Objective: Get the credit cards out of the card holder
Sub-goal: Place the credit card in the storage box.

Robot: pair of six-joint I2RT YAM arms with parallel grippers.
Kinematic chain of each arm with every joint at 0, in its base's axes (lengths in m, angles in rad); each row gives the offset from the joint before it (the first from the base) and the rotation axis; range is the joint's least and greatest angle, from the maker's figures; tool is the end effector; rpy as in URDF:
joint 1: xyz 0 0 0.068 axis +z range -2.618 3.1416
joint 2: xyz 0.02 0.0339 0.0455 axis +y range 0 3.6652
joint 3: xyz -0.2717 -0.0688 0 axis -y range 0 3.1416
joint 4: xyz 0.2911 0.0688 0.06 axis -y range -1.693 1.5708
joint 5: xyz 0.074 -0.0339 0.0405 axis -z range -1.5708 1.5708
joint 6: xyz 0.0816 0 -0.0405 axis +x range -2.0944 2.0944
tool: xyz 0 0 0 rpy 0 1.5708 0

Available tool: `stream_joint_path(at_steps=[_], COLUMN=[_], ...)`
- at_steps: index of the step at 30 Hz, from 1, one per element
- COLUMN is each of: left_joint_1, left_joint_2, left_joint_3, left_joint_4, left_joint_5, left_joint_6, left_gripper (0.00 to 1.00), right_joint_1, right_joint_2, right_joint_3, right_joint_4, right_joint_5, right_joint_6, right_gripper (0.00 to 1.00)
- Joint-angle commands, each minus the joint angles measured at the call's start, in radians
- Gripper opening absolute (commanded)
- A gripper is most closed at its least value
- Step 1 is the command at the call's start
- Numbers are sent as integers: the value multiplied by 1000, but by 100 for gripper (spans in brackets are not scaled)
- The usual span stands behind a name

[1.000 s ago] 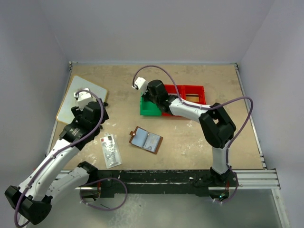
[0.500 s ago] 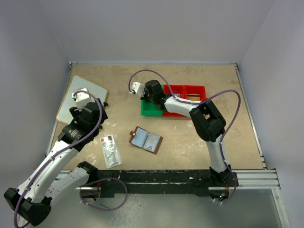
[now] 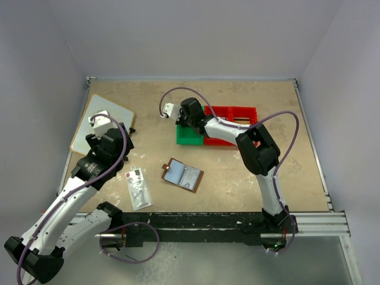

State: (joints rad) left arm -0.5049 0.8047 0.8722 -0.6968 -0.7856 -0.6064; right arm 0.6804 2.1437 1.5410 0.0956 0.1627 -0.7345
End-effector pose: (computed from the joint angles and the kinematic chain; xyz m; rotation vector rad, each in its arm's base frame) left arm 0.2244 -0.0581 0.3113 -0.5123 1.9371 0.1638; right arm 0.4562 0.3522 0.1512 -1.2725 1.6413 -0.2021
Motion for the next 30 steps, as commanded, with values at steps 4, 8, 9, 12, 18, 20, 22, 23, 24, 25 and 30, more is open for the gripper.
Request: stream_joint_path(at_steps=[4, 8, 9, 12, 18, 20, 22, 23, 24, 25, 30], left_joint_1=[4, 4, 5, 5, 3, 5, 5, 5, 5, 5, 5], left_joint_2=[-13, -13, -13, -14, -16, -18, -14, -12, -10, -7, -2], left_joint_3=[-1, 1, 1, 0, -1, -2, -3, -3, -2, -2, -1], left_joint_4=[33, 32, 33, 33, 31, 32, 34, 35, 36, 36, 36], left_joint_5=[-20, -19, -20, -21, -27, -26, -24, -22, -19, -16, -15], left_joint_6=[16, 18, 18, 17, 17, 17, 17, 18, 19, 20, 23], left_gripper=[74, 74, 74, 74, 74, 74, 74, 74, 74, 74, 74], right_joint_1=[-21, -24, -23, -24, -25, -24, -25, -24, -24, -24, -26], right_joint_2=[19, 33, 34, 28, 42, 44, 42, 41, 41, 37, 32], right_joint_3=[55, 61, 62, 57, 77, 79, 77, 77, 78, 79, 76], right_joint_4=[3, -3, -4, -13, -68, -72, -74, -75, -82, -83, -80], right_joint_5=[-16, -20, -22, -51, -79, -81, -79, -81, -83, -85, -92], right_joint_6=[10, 9, 10, 11, 8, 18, 24, 27, 33, 39, 55], right_gripper=[2, 4, 5, 13, 19, 20, 21, 21, 23, 24, 26])
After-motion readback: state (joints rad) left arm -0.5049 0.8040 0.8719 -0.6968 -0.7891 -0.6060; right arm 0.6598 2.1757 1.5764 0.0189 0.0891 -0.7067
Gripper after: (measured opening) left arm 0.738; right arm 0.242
